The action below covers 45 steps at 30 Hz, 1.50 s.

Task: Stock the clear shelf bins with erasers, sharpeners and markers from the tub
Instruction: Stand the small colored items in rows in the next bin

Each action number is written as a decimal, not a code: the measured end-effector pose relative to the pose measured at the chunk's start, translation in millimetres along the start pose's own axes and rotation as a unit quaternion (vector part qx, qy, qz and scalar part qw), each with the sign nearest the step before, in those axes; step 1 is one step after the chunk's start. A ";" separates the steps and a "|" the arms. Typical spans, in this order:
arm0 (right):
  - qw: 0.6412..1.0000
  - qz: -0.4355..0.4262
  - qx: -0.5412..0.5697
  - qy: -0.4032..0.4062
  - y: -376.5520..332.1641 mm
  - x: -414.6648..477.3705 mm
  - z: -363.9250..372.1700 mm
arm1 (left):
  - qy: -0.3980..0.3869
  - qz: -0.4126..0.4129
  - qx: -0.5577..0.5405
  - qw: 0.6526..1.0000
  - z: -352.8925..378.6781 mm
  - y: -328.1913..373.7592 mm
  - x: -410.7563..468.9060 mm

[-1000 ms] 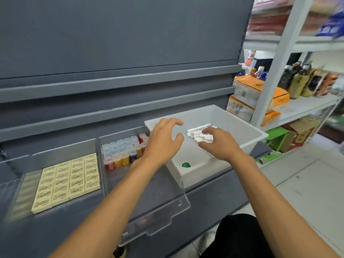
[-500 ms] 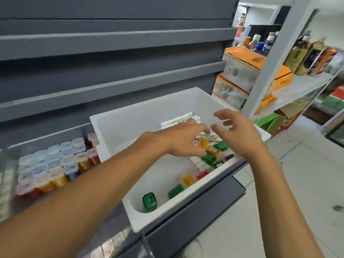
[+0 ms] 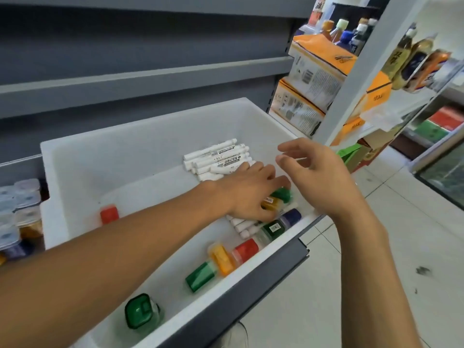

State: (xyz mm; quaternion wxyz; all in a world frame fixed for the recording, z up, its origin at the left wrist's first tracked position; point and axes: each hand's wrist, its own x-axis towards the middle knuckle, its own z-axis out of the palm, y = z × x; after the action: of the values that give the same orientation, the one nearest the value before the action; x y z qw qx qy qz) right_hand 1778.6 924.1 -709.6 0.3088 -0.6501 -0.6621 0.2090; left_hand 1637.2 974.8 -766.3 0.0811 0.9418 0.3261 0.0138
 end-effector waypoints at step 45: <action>0.992 -0.082 0.094 -0.005 -47.4 2.2 13.9 | 0.163 -0.193 -0.194 0.948 -52.3 10.8 -86.3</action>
State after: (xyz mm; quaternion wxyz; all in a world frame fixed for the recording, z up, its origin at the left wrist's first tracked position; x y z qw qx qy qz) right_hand 1734.5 924.8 -687.2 0.3813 -0.5602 -0.6922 0.2481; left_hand 1571.8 920.7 -710.6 0.2092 0.8121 0.5010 0.2139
